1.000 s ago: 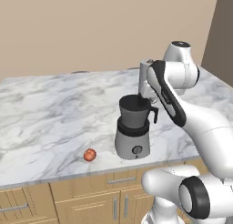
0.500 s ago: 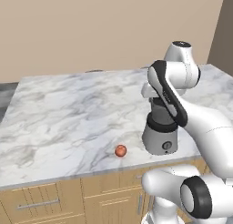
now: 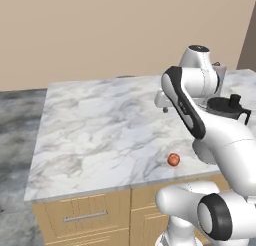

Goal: Open the blender lid, put the peach in the blender, close the lid, and start the blender.

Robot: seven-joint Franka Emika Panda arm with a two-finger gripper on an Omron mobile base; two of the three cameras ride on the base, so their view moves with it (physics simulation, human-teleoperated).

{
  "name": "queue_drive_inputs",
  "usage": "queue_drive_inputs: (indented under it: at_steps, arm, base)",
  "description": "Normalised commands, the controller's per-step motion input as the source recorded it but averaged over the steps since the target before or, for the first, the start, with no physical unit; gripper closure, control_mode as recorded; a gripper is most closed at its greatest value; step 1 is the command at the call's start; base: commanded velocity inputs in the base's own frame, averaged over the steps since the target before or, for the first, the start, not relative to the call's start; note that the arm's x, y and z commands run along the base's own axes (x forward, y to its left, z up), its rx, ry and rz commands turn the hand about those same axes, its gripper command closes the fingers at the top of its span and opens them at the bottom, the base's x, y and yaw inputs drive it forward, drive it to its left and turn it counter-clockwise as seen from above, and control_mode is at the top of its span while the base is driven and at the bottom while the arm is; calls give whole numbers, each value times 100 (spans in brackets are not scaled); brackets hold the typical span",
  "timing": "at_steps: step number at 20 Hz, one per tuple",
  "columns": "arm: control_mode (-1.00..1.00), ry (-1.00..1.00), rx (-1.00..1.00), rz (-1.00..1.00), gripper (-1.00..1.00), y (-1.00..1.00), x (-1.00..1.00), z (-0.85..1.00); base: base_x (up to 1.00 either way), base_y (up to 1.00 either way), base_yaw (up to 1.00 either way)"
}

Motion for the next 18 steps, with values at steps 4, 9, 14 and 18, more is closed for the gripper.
queue_drive_inputs:
  at_steps: [4, 9, 14, 18]
  arm:
    - [100, 0, 0, 0, -100, 0, 0, 0]
    - [100, 0, 0, 0, -100, 0, 0, 0]
    - [100, 0, 0, 0, -100, 0, 0, 0]
    - [100, 0, 0, 0, -100, 0, 0, 0]
  base:
    - [21, 46, 0]
    - [31, 41, 0]
    - [36, 1, 0]
    - [16, 0, 0]
